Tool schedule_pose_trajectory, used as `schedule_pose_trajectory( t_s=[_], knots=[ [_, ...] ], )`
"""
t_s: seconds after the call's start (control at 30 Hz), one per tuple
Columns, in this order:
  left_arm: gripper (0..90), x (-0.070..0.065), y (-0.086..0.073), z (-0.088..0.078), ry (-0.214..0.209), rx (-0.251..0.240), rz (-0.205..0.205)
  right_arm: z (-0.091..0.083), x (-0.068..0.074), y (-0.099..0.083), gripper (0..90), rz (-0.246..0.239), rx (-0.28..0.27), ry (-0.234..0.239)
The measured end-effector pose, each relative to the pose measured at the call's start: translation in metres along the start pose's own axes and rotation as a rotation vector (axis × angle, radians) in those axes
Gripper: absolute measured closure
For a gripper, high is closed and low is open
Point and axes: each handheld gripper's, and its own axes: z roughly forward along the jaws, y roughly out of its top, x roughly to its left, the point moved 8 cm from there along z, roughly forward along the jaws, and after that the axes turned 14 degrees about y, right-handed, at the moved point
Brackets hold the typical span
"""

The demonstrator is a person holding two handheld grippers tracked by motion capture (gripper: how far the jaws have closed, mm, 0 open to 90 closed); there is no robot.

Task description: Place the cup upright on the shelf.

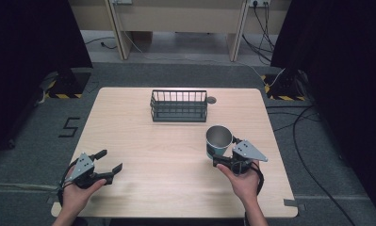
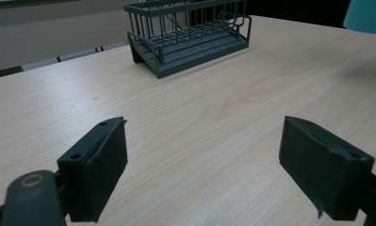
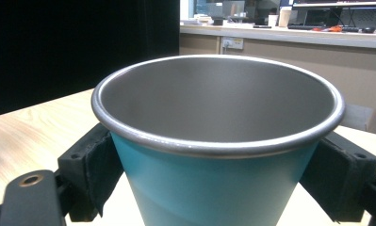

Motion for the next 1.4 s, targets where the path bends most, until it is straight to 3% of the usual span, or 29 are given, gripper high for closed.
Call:
schedule_pose_trajectory(
  t_s=[1.4],
  knots=[
    [15.4, 0.001, 0.001, -0.001, 0.002, -0.005, -0.013, 0.047, -0.012, 0.029, 15.9, -0.016, -0.002, -0.004]
  ],
)
